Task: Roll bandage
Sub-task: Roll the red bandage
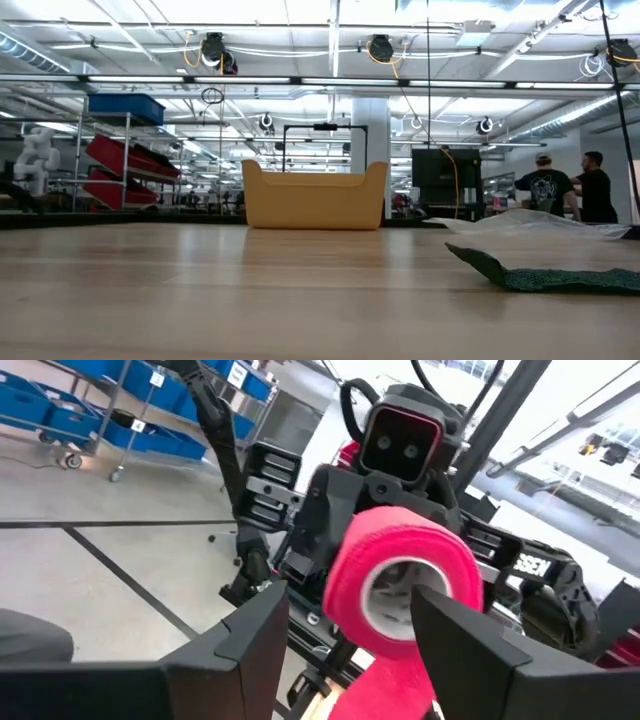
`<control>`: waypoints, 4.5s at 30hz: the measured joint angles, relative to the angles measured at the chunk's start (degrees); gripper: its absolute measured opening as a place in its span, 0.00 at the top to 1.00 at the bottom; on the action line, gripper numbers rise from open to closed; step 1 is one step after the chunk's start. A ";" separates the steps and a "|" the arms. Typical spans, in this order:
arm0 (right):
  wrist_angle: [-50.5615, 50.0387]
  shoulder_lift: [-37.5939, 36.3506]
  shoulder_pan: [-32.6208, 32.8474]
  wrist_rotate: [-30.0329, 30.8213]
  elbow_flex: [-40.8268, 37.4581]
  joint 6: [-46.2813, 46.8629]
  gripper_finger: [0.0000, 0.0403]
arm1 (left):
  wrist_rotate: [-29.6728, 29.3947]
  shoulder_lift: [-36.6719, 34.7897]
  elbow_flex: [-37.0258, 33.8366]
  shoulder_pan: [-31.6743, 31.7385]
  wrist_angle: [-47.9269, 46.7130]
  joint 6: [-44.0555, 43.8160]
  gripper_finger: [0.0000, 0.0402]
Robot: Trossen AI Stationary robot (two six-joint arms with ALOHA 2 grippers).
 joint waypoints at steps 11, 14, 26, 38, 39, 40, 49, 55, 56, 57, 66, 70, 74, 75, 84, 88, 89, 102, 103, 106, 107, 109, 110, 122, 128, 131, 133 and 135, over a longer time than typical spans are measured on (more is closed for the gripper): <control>-0.42 0.00 -1.23 -3.68 0.00 2.81 0.51 | 0.00 0.00 0.00 0.44 -0.04 0.13 0.84; -0.13 0.02 -1.23 -4.23 0.00 3.54 0.51 | -0.01 0.00 0.00 0.63 -0.16 0.17 0.84; 2.23 0.02 -2.43 -6.39 0.00 28.67 0.51 | -0.02 0.00 0.00 0.61 -2.19 0.62 0.84; 2.84 0.02 -5.70 -16.51 0.00 46.37 0.51 | -0.18 0.02 -0.02 0.55 -3.84 4.98 0.84; 3.16 0.02 -5.80 -16.55 0.00 46.75 0.51 | -0.31 0.02 -0.02 0.55 -4.26 4.89 0.84; 3.49 0.02 -5.93 -16.57 0.00 46.81 0.51 | -0.37 0.02 -0.02 0.55 -4.59 4.85 0.84; 4.37 0.07 -6.62 -16.67 -0.02 48.42 0.51 | -0.58 0.00 -0.02 0.50 -5.47 4.96 0.84; 4.62 0.07 -6.75 -18.53 -0.02 53.22 0.51 | -0.20 0.00 -0.02 0.14 -5.58 7.77 0.84; 4.72 0.07 -6.81 -19.06 -0.02 54.37 0.51 | -0.04 0.00 -0.02 0.12 -5.56 8.35 0.84; 4.79 0.07 -6.92 -19.37 -0.02 55.72 0.51 | 0.04 0.00 -0.02 0.07 -5.57 9.22 0.84; -3.85 -0.13 -7.54 -21.04 0.06 58.66 0.51 | 0.10 0.14 -0.13 -0.23 -6.23 10.39 0.84; -5.52 -0.13 -7.17 -21.04 0.09 54.93 0.51 | 0.13 0.17 -0.15 -0.44 -5.79 8.95 0.84; -4.64 -0.11 -6.89 -20.97 0.09 52.92 0.51 | 0.33 0.17 -0.15 -0.59 -4.54 8.92 0.84; -4.60 -0.13 -6.79 -20.94 0.09 52.82 0.51 | 0.32 0.17 -0.15 -0.59 -4.44 8.92 0.84; -11.64 -3.42 -5.61 -20.56 0.03 49.58 0.51 | 0.33 0.17 -0.14 -0.69 -2.56 7.53 0.84; -15.70 -6.82 -4.18 -19.09 -0.07 45.86 0.51 | 0.32 -0.09 0.07 -0.81 -0.28 8.04 0.84; -17.18 -7.65 -3.73 -17.68 -0.07 44.52 0.51 | 0.31 -0.09 0.07 -0.88 0.55 8.87 0.84; -7.67 -3.89 -0.09 7.59 -0.07 17.04 0.51 | 4.42 -0.09 0.07 -1.11 1.68 9.40 0.84; -6.11 -3.50 -0.09 7.58 -0.07 16.22 0.51 | 4.44 -0.09 0.07 -1.11 1.68 9.40 0.84; -4.53 -2.82 -0.07 7.56 -0.07 15.00 0.51 | 4.44 -0.09 0.07 -1.11 1.68 9.38 0.84; -4.20 -2.80 -0.07 7.56 -0.07 14.94 0.51 | 4.46 -0.09 0.07 -1.11 1.68 9.35 0.84; -3.32 -2.80 0.03 7.55 -0.07 14.84 0.51 | 4.44 -0.07 0.07 -1.11 1.58 9.35 0.84; -2.82 -2.80 0.06 7.46 -0.07 14.49 0.51 | 4.44 -0.07 0.07 -1.09 1.57 9.33 0.84; 0.29 -2.00 0.21 0.32 -0.04 5.16 0.51 | 4.44 0.00 0.04 -0.70 1.54 9.05 0.84; 3.58 -1.11 -0.27 0.37 -0.03 0.89 0.51 | 4.44 0.00 0.04 -0.18 1.53 8.96 0.84; 3.53 -1.11 -0.51 0.37 -0.03 0.62 0.51 | 4.46 0.00 0.02 0.17 1.53 8.94 0.84; 3.55 -1.11 -0.62 0.36 -0.02 -0.30 0.51 | 4.60 0.00 0.02 0.31 1.53 8.92 0.84; 2.88 -1.11 -0.70 0.31 -0.02 -0.71 0.51 | 4.70 0.00 0.00 0.28 1.51 8.92 0.84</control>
